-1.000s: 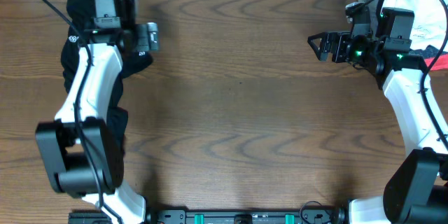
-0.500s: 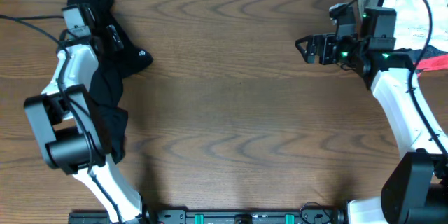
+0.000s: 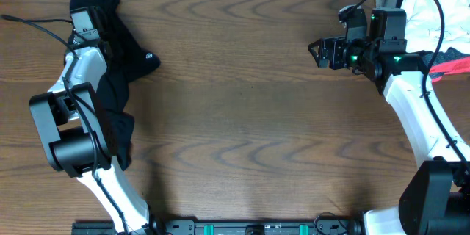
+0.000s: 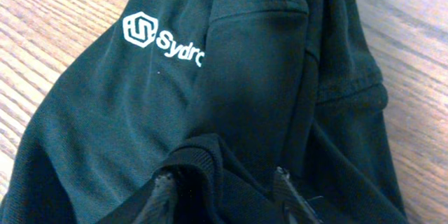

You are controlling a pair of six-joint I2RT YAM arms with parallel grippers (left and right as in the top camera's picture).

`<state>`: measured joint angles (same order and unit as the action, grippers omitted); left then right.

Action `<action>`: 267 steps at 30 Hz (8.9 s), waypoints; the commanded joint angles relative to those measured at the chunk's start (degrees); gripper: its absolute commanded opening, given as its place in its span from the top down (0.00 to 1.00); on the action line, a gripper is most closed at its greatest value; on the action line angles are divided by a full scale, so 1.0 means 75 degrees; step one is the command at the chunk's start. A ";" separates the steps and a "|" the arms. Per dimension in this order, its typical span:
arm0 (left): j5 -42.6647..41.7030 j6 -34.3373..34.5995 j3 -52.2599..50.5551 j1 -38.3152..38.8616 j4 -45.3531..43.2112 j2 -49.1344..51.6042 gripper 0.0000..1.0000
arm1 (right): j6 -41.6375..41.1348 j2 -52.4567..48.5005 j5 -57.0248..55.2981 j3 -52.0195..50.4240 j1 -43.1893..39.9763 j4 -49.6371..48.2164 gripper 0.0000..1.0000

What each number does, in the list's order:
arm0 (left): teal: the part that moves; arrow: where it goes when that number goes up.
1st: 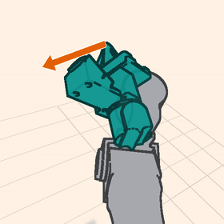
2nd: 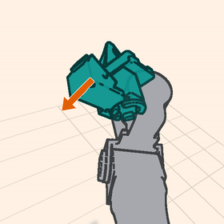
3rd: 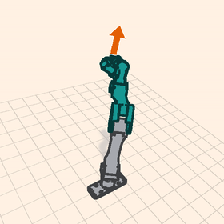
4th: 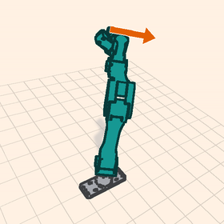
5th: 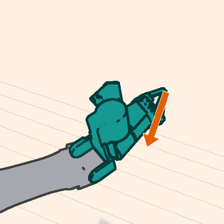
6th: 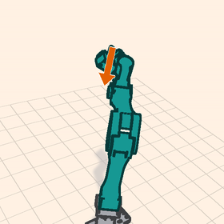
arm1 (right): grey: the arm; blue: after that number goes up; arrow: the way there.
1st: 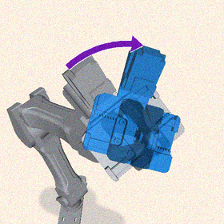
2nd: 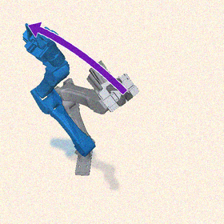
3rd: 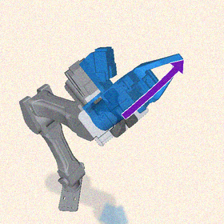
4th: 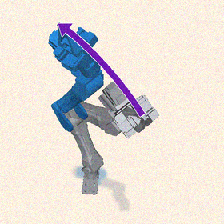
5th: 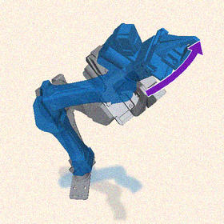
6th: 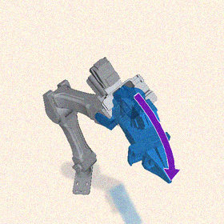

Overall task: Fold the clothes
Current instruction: 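Reach the left gripper to the crumpled black t-shirt and grasp it, then lift the black t-shirt with the left gripper toward the right gripper, then grasp the t-shirt edge with the right gripper beside the left, then hold the t-shirt with both grippers, spread it apart and shake it, then lower the t-shirt flat onto the table and release both grippers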

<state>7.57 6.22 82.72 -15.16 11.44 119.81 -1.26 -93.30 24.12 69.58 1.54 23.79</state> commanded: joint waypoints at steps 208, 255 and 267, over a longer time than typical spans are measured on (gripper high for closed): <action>0.3480 -0.2430 0.0067 0.3468 -0.1329 -0.8912 0.94 | 0.1023 0.0466 -0.2838 0.8819 0.0391 0.6738 0.99; 0.3252 -0.0734 0.0038 0.3392 -0.0522 -0.3701 0.94 | 0.0734 -0.3719 -0.2894 0.8821 0.0300 0.6100 0.99; 0.3252 -0.0726 0.0038 0.3308 -0.3107 -0.1274 0.94 | 0.0213 -0.6508 -0.2742 0.8821 0.0289 0.2655 0.99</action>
<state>28.95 0.25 82.21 10.94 -9.15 108.55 2.96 -140.31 4.95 135.48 5.32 46.50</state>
